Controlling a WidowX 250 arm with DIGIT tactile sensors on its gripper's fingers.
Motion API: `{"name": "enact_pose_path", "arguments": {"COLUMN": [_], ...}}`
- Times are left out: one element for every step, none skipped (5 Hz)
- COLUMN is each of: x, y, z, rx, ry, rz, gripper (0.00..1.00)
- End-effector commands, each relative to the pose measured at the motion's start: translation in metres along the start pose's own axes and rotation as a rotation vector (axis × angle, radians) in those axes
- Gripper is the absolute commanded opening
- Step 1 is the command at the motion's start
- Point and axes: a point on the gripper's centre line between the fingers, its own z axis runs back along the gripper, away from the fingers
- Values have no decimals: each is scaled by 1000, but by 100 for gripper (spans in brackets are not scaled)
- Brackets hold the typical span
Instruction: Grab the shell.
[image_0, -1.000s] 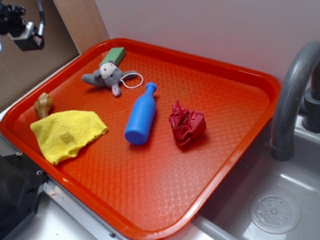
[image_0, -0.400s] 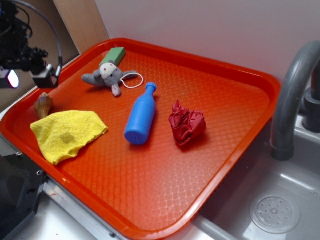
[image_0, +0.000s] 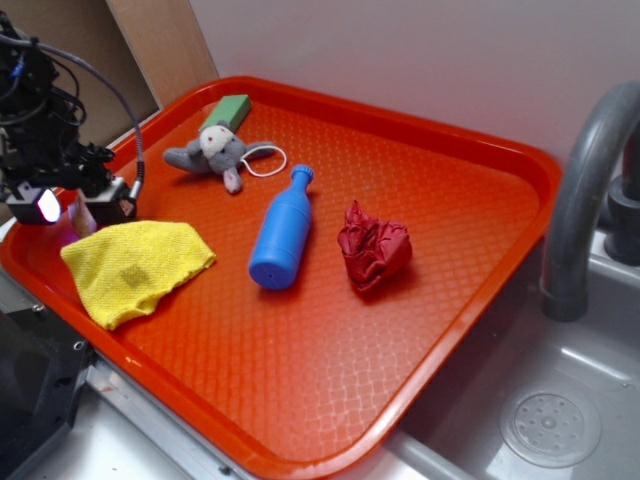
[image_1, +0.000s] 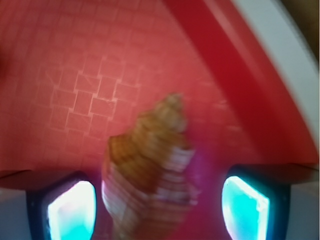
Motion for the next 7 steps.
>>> {"name": "enact_pose_path", "arguments": {"x": [-7, -4, -2, -5, -17, -24, -29], "y": [-1, -12, -51, -93, -126, -129, -117], "z": [3, 50, 97, 130, 159, 195, 227], "rx": [-39, 52, 73, 91, 37, -4, -59], "ry": [-107, -184, -171, -147, -119, -131, -196], "rz": [-92, -289, -449, -522, -615, -642, -682], "gripper": [0, 0, 0, 0, 0, 0, 0]}}
